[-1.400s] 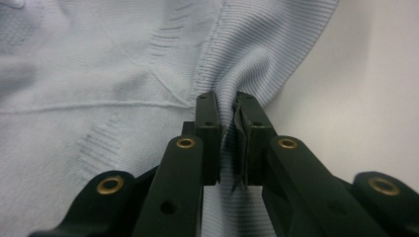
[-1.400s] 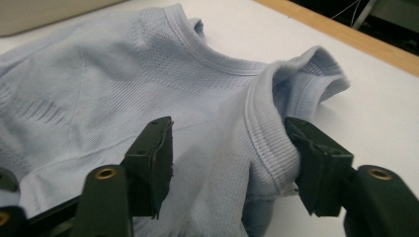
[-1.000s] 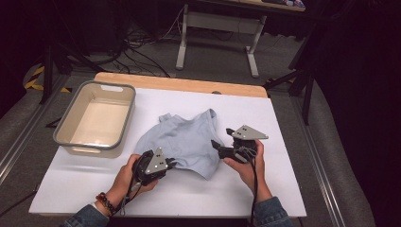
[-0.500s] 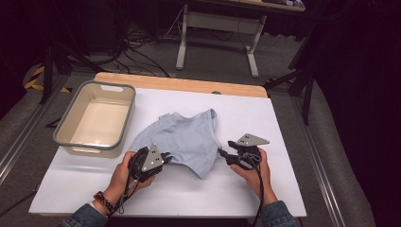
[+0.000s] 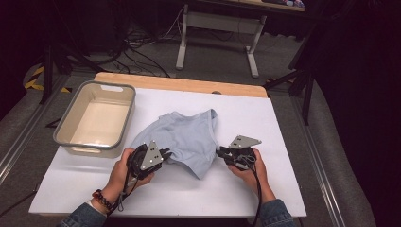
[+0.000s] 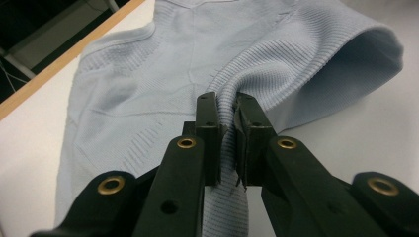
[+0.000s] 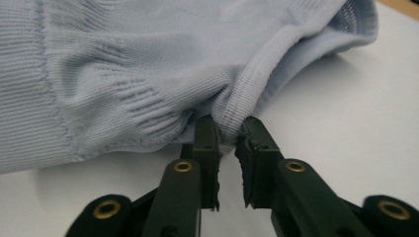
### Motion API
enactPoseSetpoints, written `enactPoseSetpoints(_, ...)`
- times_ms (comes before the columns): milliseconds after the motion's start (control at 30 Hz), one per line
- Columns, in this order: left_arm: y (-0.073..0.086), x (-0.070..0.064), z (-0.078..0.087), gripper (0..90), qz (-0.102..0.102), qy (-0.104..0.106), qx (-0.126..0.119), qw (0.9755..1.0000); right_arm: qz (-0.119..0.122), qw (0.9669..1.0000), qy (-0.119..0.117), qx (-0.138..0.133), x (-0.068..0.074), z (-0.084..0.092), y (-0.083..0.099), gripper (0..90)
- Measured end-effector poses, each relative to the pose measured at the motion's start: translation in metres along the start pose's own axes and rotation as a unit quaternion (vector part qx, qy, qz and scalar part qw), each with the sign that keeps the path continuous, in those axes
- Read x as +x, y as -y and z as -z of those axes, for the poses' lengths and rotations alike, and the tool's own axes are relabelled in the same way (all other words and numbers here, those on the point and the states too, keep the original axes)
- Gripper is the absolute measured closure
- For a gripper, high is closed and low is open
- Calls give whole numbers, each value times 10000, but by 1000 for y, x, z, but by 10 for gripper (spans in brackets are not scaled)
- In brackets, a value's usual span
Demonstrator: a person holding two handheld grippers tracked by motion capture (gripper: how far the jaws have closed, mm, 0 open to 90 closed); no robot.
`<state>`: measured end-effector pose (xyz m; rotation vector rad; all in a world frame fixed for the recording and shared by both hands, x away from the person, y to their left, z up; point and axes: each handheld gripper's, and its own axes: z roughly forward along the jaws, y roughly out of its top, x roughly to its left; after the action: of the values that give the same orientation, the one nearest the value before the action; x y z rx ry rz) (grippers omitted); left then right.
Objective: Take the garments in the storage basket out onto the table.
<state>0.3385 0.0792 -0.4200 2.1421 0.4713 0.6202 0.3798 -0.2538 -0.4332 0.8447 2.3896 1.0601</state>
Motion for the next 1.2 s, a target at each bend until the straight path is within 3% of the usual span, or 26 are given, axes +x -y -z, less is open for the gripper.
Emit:
enactPoseSetpoints(233,-9,0,9,826,-101,0,-111,9999,-16,9996,86,-252,-2,26,-11,825)
enactPoseSetpoints(467,-18,-2,7,784,-188,16,-180,9997,-229,9992,218,-240,-10,46,-12,827)
enactPoseSetpoints(733,-14,3,10,776,-88,-5,-176,9998,-523,9973,503,92,-23,44,-2,830)
enactPoseSetpoints(833,-9,3,10,728,-175,-77,-96,9998,-583,9965,568,171,-24,39,1,827)
enactPoseSetpoints(933,-2,7,9,656,-130,-117,-4,9998,-574,9957,687,228,-24,33,4,803)
enactPoseSetpoints(1100,11,14,13,579,70,-148,-42,9999,-665,9946,765,238,-25,28,10,734)
enactPoseSetpoints(1133,14,15,15,558,68,-93,-37,9999,-691,9940,821,214,-24,30,12,655)
enactPoseSetpoints(1200,21,12,17,525,22,-18,-32,10000,-714,9941,806,147,-24,32,14,648)
